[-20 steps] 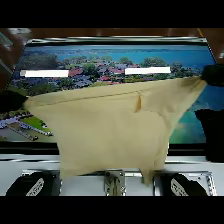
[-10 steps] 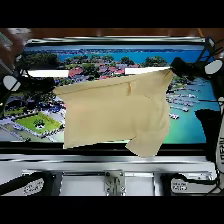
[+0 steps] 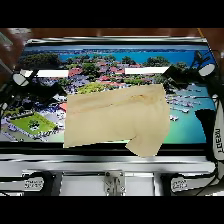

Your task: Fold the shirts.

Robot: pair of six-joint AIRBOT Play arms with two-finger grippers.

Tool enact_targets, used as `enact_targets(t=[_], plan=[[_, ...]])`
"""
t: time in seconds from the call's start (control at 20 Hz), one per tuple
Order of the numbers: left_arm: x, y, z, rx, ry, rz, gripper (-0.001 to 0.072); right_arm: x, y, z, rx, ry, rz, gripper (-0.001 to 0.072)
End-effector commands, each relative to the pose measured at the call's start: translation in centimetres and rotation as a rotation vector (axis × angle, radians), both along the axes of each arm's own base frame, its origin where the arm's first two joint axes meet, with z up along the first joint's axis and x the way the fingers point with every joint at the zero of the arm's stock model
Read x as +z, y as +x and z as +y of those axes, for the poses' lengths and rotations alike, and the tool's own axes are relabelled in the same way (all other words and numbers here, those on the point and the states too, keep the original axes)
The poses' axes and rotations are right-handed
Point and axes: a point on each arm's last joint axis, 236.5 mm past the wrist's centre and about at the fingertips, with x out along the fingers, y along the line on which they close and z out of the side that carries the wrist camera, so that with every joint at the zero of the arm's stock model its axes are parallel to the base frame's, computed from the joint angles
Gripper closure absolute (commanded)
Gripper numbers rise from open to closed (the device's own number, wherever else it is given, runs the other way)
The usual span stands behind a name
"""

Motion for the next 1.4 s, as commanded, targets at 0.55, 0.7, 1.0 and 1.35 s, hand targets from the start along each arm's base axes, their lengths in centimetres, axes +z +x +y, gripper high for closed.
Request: enact_targets(t=[0.55,0.7,1.0,1.35], plan=[[-8.6,-22.6,0.9,0.016,-0.26,0.336,0.0052,-0.5,-21.0,-7.3,0.122,0.063,0.469,0.0024],[-10.2,-23.1,0.6,0.035,-0.269,0.351,0.0053,-0.7,-20.6,-7.5,0.111,0.057,0.453,0.0024],[-11.7,-23.4,-0.5,-0.01,-0.303,0.385,0.0056,-0.7,-19.9,-7.9,0.087,0.045,0.429,0.0024],[-13.3,-21.3,-1.5,0.004,-0.225,0.337,0.0328,-0.7,-20.4,-7.6,0.101,0.055,0.448,0.0024]])
